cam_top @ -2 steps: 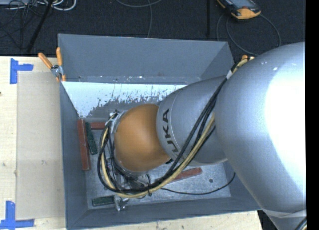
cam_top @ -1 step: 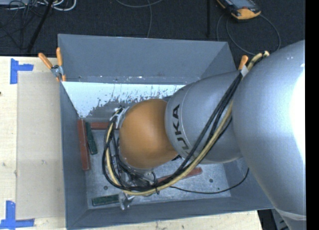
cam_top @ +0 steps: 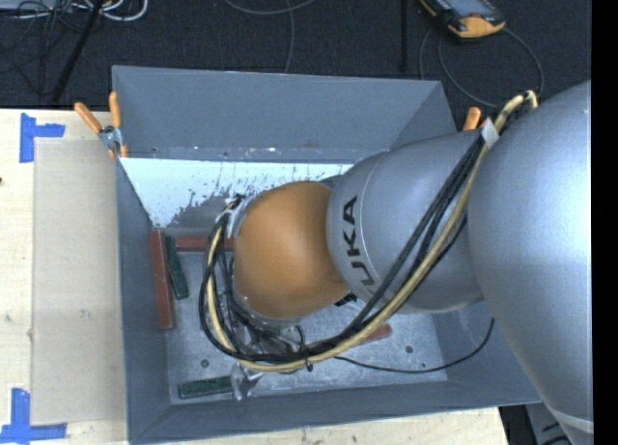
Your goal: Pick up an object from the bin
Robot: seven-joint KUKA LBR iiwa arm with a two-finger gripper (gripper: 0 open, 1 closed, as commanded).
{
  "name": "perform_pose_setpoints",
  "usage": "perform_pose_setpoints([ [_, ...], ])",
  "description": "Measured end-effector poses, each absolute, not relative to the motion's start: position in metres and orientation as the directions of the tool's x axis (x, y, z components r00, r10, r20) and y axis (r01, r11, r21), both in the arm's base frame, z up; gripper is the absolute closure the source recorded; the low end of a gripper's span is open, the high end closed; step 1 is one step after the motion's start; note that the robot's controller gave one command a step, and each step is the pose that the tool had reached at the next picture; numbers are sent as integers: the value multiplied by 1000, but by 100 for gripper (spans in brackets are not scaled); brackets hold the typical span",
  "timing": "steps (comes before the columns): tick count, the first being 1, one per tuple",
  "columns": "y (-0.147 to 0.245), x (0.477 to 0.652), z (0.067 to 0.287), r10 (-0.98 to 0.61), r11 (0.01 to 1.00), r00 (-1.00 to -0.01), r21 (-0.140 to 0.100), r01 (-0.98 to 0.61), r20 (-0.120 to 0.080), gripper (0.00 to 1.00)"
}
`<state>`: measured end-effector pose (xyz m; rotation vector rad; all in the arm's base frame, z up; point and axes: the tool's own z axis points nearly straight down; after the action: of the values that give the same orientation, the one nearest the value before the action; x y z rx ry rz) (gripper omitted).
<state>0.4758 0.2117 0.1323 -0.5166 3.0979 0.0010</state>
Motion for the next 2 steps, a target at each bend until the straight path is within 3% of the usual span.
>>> perform_pose_setpoints([
  [1, 248, 483, 71, -192, 981, -981, 0, -192, -9, 0],
  [2, 233, 485, 74, -431, 902, -902, 3, -431, -13, 100],
])
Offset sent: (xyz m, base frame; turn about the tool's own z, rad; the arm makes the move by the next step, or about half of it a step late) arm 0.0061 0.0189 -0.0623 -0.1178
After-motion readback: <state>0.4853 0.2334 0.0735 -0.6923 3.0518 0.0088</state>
